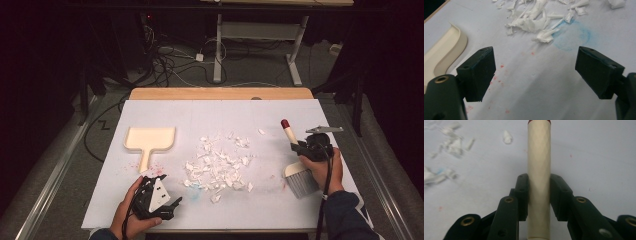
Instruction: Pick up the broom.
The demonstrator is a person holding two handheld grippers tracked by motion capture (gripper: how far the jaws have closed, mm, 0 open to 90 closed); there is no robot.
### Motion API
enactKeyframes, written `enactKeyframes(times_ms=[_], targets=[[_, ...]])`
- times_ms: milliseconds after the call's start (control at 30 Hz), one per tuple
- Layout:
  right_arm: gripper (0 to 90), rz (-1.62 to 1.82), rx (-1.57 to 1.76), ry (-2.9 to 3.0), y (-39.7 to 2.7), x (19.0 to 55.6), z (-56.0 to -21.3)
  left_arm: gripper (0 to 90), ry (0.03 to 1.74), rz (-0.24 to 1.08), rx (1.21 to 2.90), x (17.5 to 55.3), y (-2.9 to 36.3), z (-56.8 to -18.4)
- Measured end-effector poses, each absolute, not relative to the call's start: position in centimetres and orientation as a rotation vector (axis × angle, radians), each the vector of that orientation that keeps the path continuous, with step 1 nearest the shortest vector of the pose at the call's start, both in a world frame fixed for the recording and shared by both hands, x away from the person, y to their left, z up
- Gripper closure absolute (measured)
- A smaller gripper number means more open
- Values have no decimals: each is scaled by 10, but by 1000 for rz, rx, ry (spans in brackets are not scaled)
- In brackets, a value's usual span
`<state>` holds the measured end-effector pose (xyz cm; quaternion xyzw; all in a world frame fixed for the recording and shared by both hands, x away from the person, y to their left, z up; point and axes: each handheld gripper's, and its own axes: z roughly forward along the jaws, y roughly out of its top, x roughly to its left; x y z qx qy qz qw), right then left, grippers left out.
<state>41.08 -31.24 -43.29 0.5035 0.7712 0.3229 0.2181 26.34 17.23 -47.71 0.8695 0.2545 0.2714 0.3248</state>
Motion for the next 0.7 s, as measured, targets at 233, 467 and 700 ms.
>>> enactKeyframes(times_ms=[233,467,700], targets=[[715,1028,1281,2062,-316,380,-404,163,717,643,2191,265,168,-468],[716,1173,1163,2022,-299,352,-374,163,677,426,2039,267,120,-434],[716,1233,1021,2039,-261,325,-359,173,536,272,1921,270,46,-401]])
